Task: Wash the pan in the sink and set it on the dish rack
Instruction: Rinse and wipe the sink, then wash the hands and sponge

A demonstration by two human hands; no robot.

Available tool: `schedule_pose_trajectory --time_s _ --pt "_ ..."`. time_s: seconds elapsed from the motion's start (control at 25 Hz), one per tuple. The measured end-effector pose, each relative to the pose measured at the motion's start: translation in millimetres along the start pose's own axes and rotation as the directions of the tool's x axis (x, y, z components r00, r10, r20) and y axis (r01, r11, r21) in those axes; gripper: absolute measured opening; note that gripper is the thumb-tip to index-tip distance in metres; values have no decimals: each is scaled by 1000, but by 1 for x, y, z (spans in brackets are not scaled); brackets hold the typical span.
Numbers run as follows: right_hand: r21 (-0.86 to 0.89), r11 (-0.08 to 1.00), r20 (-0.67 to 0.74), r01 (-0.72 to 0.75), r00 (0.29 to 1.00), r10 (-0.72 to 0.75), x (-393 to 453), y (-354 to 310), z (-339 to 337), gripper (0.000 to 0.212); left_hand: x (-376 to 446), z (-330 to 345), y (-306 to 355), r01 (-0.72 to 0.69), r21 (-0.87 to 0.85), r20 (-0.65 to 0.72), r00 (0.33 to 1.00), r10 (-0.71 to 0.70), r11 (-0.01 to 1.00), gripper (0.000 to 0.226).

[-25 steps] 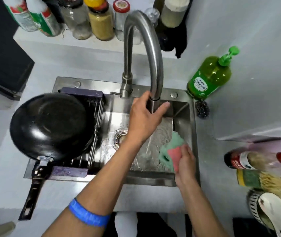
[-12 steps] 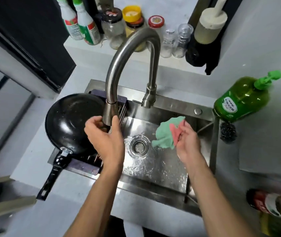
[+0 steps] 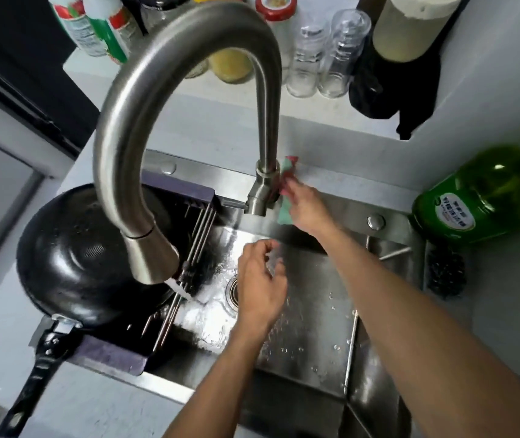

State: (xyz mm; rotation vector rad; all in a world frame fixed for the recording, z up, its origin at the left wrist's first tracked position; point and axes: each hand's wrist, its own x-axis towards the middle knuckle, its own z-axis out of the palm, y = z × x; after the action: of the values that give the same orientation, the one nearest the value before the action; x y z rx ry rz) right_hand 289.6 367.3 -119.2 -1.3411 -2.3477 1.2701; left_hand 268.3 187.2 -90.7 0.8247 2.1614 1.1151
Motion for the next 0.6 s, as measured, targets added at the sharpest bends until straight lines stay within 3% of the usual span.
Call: schedule_pose_trajectory --time_s 0.08,0.16,0.24,0.32,0.44,0.52,0.6 --pt "-401 907 43 131 991 -124 5 14 7 68 16 2 -7 -30 25 -12 999 30 999 28" --pt "-528 834 42 162 985 -165 11 15 14 72 23 0 -9 -40 31 -30 999 41 999 29" --pt "-438 877 85 198 980 -178 24 19 19 69 28 0 -13 -41 36 -26 999 42 999 29" --pt "-460 872 97 170 985 -141 26 19 21 70 26 1 -19 -62 48 -26 998 63 997 30" --pt "-584 812 -164 -18 982 -96 12 8 25 64 20 7 -30 -97 67 4 995 97 993 29" --pt "-454 890 -221 33 964 -148 3 7 35 55 16 11 -30 -61 64 12 998 60 996 28" --pt "-138 978 -194 159 964 -184 6 17 37 48 13 18 -25 -46 45 36 998 45 998 27"
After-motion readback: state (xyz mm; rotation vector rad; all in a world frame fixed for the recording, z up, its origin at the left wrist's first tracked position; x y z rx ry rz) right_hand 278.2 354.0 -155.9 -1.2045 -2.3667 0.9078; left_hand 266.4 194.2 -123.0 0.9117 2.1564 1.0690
